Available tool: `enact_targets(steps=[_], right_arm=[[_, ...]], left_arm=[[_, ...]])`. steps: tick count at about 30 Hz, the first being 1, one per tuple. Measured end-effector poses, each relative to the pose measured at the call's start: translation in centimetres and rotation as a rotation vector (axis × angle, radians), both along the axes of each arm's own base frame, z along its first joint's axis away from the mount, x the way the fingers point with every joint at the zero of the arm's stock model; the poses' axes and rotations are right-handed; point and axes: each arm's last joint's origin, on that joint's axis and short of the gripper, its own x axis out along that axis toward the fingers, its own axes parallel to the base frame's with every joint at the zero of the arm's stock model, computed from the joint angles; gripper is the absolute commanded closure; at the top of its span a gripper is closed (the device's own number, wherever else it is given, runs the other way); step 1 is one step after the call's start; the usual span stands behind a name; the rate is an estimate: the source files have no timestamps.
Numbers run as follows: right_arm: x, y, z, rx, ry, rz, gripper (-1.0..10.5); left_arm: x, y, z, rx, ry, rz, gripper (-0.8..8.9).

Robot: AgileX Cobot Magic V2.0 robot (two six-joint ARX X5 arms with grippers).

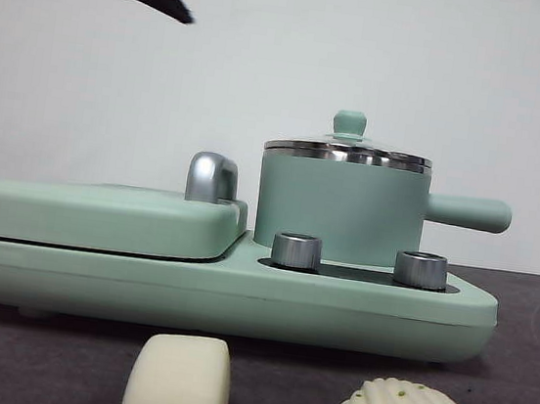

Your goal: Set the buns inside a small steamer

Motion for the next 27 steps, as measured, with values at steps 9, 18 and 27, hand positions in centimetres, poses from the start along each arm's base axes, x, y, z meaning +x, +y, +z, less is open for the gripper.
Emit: enact_targets(steps=[9, 18, 27], right_arm=[[0.0, 0.0, 0.0, -0.001, 0.000, -0.002, 4.1], [0.0, 0.0, -0.1, -0.001, 0.007, -0.004, 4.1], [-0.1, 0.0, -0.2, -0.001, 0.019, -0.004, 4.1]], left_arm=[[4.0, -5.1, -0.2, 0.112, -0.010, -0.022, 3.17], [6.1, -10.7, 0.5, 0.281, -0.016, -0.068, 3.17], [7.2, -15.4, -1.1, 0.392, -0.056, -0.048, 3.52]])
